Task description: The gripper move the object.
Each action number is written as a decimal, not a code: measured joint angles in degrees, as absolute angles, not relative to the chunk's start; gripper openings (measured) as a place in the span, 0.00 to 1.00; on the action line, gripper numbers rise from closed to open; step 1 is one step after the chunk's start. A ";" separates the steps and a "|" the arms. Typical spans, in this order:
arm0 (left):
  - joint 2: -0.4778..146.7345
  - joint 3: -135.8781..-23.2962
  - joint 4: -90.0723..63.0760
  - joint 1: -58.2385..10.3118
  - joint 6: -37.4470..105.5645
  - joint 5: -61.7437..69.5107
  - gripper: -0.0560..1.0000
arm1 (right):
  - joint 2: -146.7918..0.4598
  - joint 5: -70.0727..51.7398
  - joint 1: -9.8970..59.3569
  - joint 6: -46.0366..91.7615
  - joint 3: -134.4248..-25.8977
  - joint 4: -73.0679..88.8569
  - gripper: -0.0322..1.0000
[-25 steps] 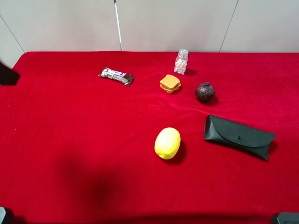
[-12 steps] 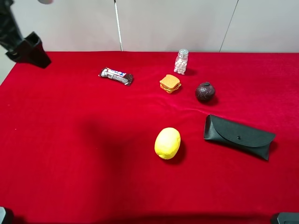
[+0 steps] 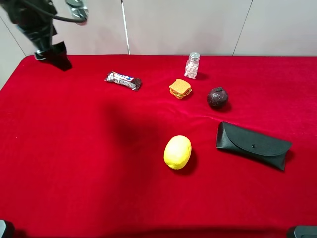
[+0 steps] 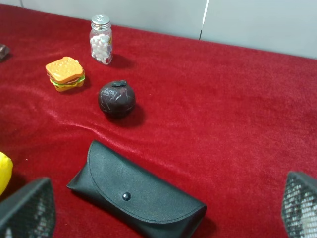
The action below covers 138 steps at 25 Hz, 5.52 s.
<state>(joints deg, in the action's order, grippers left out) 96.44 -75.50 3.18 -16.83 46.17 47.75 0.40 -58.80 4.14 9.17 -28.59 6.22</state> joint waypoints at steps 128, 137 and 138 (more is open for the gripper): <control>136.17 -103.52 1.44 -24.40 75.74 49.20 0.22 | 0.40 -58.81 4.14 9.12 -28.59 6.22 0.70; 131.66 -103.52 1.48 -25.03 75.47 53.09 0.22 | 0.40 -58.81 4.14 9.12 -28.59 6.22 0.70; 131.36 -103.52 1.48 -25.31 75.47 53.65 0.22 | 0.40 -58.81 4.14 9.12 -28.59 6.22 0.70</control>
